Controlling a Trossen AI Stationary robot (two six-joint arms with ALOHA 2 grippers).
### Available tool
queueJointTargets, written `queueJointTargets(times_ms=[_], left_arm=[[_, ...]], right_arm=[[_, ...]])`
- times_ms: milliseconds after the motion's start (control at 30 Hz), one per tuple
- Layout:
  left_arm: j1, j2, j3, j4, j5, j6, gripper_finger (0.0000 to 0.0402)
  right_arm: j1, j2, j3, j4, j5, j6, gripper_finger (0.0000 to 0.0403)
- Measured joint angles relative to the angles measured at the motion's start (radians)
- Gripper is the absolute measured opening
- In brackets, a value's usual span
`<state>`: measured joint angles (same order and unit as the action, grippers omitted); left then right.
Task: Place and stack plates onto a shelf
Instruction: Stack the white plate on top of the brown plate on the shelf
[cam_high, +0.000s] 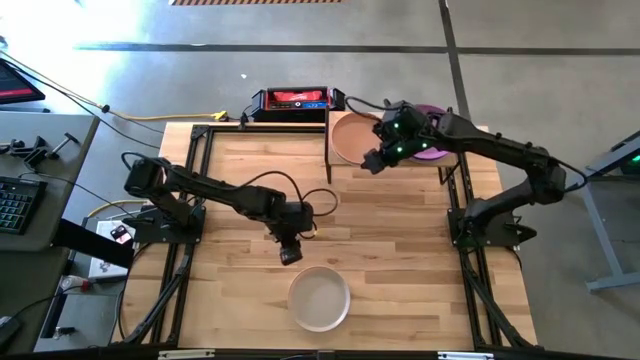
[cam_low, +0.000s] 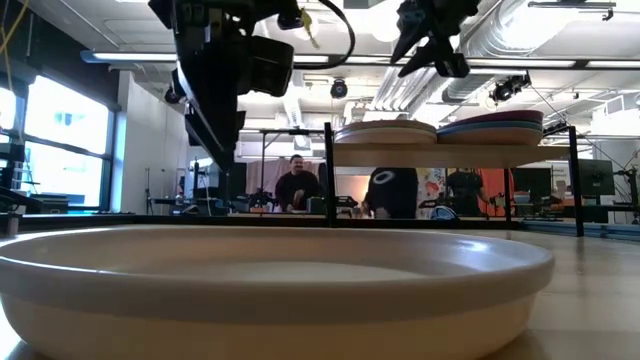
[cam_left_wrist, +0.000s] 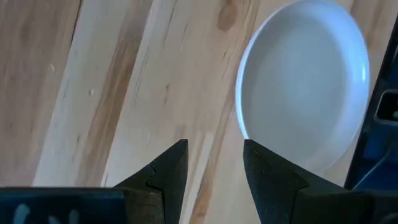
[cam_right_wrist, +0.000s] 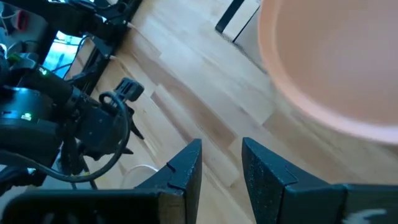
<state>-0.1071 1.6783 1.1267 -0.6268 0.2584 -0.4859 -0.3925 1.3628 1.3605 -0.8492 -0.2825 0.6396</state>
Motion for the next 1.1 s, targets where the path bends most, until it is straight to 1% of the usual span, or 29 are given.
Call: queueJointTargets(times_ms=[133, 233, 400, 600, 733, 933, 1100], left_arm=[[-0.013, 0.006, 0.000, 0.037, -0.001, -0.060, 0.0142], [-0.038, 0.012, 0.001, 0.102, -0.004, -0.101, 0.0142], [-0.091, 0.052, 0.001, 0.168, -0.058, -0.179, 0.0142], [-0.136, 0.104, 0.000, 0.166, -0.062, -0.202, 0.0142], [-0.153, 0.139, 0.000, 0.178, -0.070, -0.194, 0.0142], [-0.165, 0.186, 0.000, 0.186, -0.069, -0.194, 0.0142], [-0.174, 0.192, 0.001, 0.198, -0.069, -0.193, 0.0142]], right_arm=[[0.050, 0.000, 0.000, -0.001, 0.037, 0.058, 0.0097], [0.082, 0.000, 0.000, -0.004, 0.059, 0.060, 0.0097], [0.139, 0.000, 0.000, -0.033, 0.120, 0.104, 0.0097], [0.188, 0.000, 0.000, -0.052, 0.137, 0.124, 0.0097], [0.218, 0.000, 0.000, -0.052, 0.181, 0.151, 0.0097], [0.239, 0.000, 0.000, -0.052, 0.204, 0.168, 0.0097], [0.238, 0.000, 0.000, -0.052, 0.204, 0.169, 0.0097]])
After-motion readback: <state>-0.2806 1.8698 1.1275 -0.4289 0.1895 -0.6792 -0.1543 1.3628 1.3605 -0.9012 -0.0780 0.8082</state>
